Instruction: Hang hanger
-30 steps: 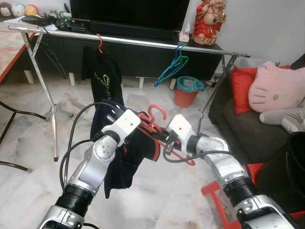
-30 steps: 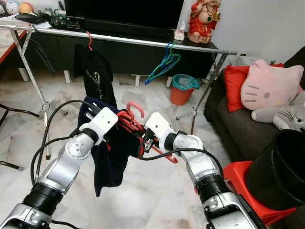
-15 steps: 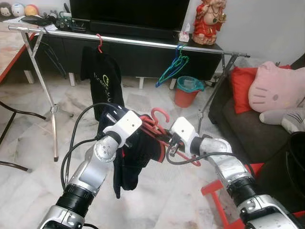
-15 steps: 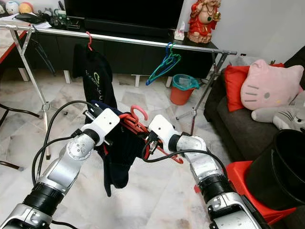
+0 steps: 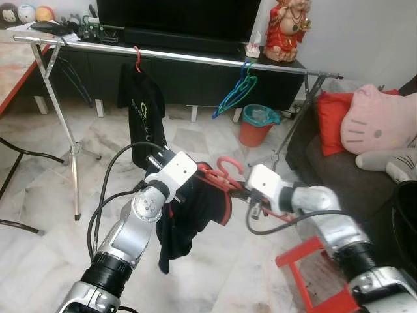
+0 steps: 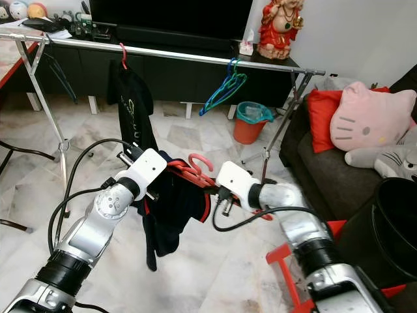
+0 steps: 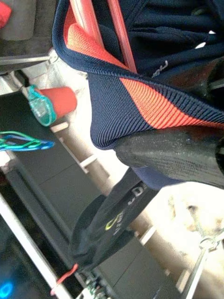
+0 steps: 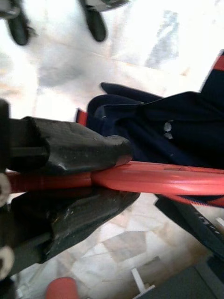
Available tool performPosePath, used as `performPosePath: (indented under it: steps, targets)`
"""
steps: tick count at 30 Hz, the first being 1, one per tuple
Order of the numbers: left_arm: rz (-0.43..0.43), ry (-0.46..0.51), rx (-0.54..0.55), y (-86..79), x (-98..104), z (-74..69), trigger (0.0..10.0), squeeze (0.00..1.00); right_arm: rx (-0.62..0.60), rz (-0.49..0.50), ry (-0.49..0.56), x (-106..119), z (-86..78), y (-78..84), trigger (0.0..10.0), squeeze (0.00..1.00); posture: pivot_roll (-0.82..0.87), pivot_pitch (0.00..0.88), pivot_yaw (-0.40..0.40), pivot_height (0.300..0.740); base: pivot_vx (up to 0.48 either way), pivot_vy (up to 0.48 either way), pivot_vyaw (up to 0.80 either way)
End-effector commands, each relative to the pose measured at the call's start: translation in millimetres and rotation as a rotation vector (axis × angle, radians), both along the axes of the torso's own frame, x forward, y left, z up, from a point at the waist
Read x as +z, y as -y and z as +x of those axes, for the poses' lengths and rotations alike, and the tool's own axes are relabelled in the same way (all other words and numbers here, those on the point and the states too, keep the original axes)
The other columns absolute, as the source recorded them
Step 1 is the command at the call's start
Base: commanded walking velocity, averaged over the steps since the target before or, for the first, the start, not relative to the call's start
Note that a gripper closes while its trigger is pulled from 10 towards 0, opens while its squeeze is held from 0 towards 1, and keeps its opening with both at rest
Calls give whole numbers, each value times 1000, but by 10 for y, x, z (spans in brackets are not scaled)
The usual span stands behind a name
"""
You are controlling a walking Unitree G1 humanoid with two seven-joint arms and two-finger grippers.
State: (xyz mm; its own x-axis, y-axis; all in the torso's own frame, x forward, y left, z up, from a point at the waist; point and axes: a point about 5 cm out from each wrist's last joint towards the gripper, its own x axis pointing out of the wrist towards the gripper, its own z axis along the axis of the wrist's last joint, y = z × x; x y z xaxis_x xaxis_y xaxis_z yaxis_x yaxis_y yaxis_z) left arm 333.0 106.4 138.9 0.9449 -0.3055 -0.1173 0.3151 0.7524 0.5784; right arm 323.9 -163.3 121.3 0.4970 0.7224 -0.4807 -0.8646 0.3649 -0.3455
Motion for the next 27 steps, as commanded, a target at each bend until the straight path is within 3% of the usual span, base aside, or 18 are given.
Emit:
performPosePath:
  steps: [1, 11, 15, 17, 22, 25, 26, 27]
  targets:
    - [-14, 95, 122, -175, 242, 126, 0, 0, 103, -67, -103, -128, -164, 59, 0, 0, 10, 0, -164, 740, 0, 0, 0]
    - [-103, 118, 215, -266, 309, 187, 0, 0, 188, -205, -207, -190, -430, 321, 0, 0, 2, 0, -156, 740, 0, 0, 0]
    - [-143, 116, 220, -267, 332, 196, 0, 0, 219, -207, -248, -197, -514, 357, 0, 0, -1, 0, -154, 740, 0, 0, 0]
    - [-225, 93, 194, -233, 344, 193, 0, 0, 234, -269, -265, -231, -558, 416, 0, 0, -2, 0, -154, 740, 0, 0, 0]
    - [-330, 19, 59, -63, 330, 148, 0, 0, 223, -257, -270, -225, -568, 433, 0, 0, 0, 0, -155, 740, 0, 0, 0]
    - [-291, -54, 80, -118, 178, 147, 39, 0, 188, -210, -249, -168, -532, 456, 0, 0, -3, 0, -154, 740, 0, 0, 0]
    - [-269, -65, 89, -152, 137, 145, 4667, 0, 171, -197, -235, -153, -513, 463, 0, 0, -8, 0, -152, 740, 0, 0, 0]
    - [-268, -71, 132, -258, 76, 148, 10000, 0, 106, -133, -194, -124, -440, 486, 0, 0, -13, 0, -152, 740, 0, 0, 0]
